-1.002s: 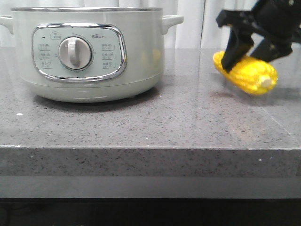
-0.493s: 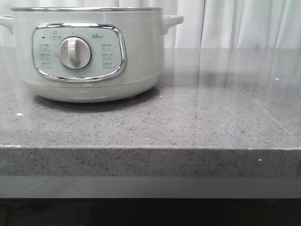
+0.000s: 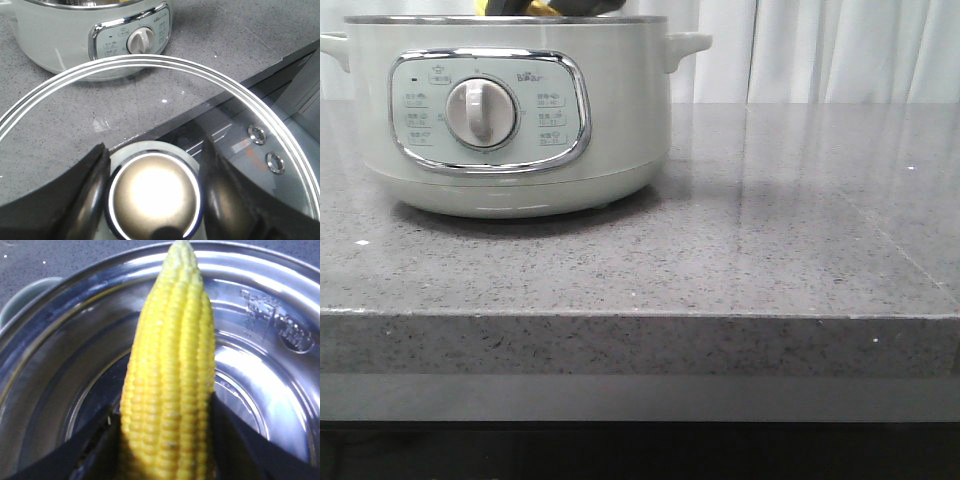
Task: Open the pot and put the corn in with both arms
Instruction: 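Carry the corn cob over the open pot with the right gripper, then release the corn into the pot and withdraw the right gripper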
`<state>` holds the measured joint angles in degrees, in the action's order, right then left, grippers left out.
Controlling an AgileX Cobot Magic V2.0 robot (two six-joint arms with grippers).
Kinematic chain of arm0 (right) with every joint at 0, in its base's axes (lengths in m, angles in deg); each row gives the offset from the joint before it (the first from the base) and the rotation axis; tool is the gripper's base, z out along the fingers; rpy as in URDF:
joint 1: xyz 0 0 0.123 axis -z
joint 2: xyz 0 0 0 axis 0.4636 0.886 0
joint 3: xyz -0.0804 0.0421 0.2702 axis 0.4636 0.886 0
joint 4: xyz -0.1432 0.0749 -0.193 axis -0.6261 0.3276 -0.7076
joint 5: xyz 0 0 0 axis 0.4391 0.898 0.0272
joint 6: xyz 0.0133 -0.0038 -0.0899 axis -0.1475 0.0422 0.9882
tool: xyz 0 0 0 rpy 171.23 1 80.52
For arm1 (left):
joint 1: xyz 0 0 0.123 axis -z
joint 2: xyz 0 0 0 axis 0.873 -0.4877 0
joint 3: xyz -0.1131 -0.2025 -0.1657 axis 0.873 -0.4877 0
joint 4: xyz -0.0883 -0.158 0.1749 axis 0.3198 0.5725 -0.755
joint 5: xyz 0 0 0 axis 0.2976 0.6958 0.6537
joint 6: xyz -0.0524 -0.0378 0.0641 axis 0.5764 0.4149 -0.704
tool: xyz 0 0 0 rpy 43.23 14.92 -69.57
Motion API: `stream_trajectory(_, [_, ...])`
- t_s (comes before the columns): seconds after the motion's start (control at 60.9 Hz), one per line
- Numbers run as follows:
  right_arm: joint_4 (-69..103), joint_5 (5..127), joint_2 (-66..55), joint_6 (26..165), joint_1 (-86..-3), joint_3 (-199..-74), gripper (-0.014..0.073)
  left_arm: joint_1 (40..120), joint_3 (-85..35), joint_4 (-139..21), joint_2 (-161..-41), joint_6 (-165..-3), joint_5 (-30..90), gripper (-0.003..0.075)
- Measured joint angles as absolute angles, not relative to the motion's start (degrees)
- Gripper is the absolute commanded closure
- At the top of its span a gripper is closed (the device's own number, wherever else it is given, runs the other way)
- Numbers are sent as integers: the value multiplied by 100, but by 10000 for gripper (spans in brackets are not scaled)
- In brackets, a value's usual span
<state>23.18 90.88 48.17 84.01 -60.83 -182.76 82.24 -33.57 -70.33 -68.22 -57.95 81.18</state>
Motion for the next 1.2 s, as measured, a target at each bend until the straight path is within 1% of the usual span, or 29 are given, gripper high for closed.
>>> stream_trajectory(0.066, [2318, 9092, 4831, 8401, -6083, -18276, 86, 8224, -3357, -7033, -6822, -5795, 8118, 470])
stream_trajectory(0.263, [2318, 9092, 4820, 8404, -6083, -18312, 86, 8224, -3357, -7033, -6822, -5795, 8118, 470])
stream_trajectory(0.312, [2318, 9101, 4820, 8404, -6083, -18312, 93, 8224, -3357, -7033, -6822, -5795, 8118, 470])
stream_trajectory(0.361, [2318, 9115, 4820, 8404, -6083, -18312, 125, 8224, -3357, -7033, -6822, -5795, 8118, 470])
stream_trajectory(0.427, [2318, 9152, 4820, 8404, -6083, -18312, 197, 8224, -3357, -7033, -6822, -5795, 8118, 470])
stream_trajectory(0.509, [2318, 9191, 4820, 8415, -6083, -18312, 340, 8224, -3357, -7033, -6822, -5795, 8118, 470])
stream_trajectory(0.558, [2318, 9226, 4820, 8414, -6072, -18312, 446, 8224, -3357, -7033, -6822, -5795, 8118, 470])
stream_trajectory(0.657, [2318, 9279, 4797, 8414, -6015, -18312, 608, 8224, -3357, -7033, -6822, -5795, 8118, 470])
stream_trajectory(0.706, [2318, 9318, 4761, 8414, -5969, -18312, 667, 8224, -3357, -7033, -6822, -5795, 8118, 470])
stream_trajectory(0.87, [2318, 9468, 4510, 8414, -5675, -18312, 660, 8224, -3357, -7033, -6822, -5795, 8118, 470])
stream_trajectory(1.035, [2155, 9581, 4086, 8414, -5159, -18220, 660, 8224, -3357, -7033, -6822, -5793, 8118, 470])
stream_trajectory(1.199, [1721, 9426, 3255, 8414, -4574, -17414, 660, 8224, -3357, -7033, -6822, -5750, 8118, 470])
